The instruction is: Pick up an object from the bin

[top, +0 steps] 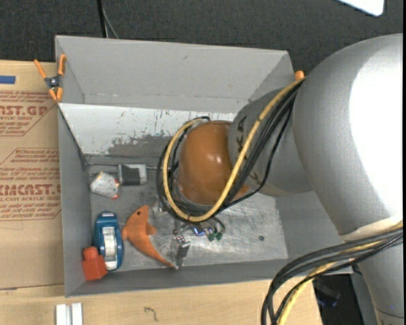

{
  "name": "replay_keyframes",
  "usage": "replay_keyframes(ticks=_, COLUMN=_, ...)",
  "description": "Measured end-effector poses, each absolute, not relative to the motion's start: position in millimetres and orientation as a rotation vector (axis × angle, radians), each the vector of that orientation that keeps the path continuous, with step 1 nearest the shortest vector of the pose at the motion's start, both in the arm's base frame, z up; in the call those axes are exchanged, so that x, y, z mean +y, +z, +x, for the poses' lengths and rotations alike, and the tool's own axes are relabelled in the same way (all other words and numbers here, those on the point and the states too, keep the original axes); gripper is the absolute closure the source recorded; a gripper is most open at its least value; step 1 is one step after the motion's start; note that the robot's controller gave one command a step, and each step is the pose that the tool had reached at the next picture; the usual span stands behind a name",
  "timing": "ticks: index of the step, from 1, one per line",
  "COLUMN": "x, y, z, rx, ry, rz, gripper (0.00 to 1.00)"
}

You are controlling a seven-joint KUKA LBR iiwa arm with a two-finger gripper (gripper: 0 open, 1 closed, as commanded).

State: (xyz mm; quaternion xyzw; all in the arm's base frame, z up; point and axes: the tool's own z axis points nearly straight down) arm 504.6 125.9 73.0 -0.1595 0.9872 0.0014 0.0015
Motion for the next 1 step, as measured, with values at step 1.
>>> replay_keyframes(ticks=1, x=160.9, y=78.3, z=496.5, rx=3.010, ry=-0.006, rz=-0.887, gripper=0.00)
